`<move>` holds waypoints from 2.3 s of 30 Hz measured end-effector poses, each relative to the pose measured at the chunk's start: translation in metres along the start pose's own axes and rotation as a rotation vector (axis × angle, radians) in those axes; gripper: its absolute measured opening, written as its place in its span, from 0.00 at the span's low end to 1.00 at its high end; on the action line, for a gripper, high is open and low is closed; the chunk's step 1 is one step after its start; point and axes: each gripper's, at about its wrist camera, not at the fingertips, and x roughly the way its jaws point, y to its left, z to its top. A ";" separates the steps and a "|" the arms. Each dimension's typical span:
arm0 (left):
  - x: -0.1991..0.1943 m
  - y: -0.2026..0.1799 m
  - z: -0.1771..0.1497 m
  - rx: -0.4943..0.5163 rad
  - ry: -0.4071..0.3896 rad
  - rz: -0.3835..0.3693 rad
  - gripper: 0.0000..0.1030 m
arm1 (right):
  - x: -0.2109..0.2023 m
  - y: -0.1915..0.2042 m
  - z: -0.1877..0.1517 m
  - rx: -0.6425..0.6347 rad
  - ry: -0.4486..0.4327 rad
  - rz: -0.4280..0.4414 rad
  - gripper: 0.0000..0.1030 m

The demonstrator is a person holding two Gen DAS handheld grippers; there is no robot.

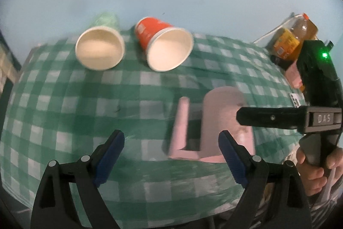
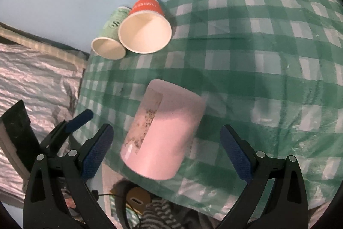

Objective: Flip cup upside down
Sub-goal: 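Turn the pink mug upright in the right tool, rim down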

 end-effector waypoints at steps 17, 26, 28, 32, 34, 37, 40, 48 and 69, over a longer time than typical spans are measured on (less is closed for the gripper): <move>0.014 0.031 -0.006 -0.063 0.009 -0.039 0.88 | 0.037 0.004 0.016 0.057 0.074 -0.069 0.97; 0.013 0.025 -0.004 -0.046 -0.001 -0.046 0.88 | 0.051 0.010 0.021 0.057 0.112 -0.098 0.94; 0.014 0.024 -0.004 -0.045 -0.002 -0.045 0.88 | 0.050 0.010 0.022 0.054 0.110 -0.106 0.91; 0.013 0.026 -0.004 -0.054 -0.009 -0.052 0.88 | 0.047 0.007 0.023 0.056 0.102 -0.088 0.76; 0.013 0.027 -0.004 -0.060 -0.015 -0.054 0.88 | 0.045 0.005 0.023 0.054 0.089 -0.068 0.74; 0.010 0.029 -0.006 -0.075 -0.030 -0.058 0.88 | 0.043 0.003 0.021 0.029 0.073 -0.025 0.72; 0.006 0.029 -0.009 -0.079 -0.051 -0.055 0.88 | 0.037 0.007 0.015 -0.025 0.029 -0.019 0.72; -0.005 0.027 -0.024 -0.081 -0.103 -0.036 0.88 | -0.003 0.031 -0.012 -0.239 -0.213 -0.069 0.71; -0.008 0.028 -0.036 -0.083 -0.160 -0.012 0.88 | -0.011 0.070 -0.062 -0.556 -0.750 -0.365 0.71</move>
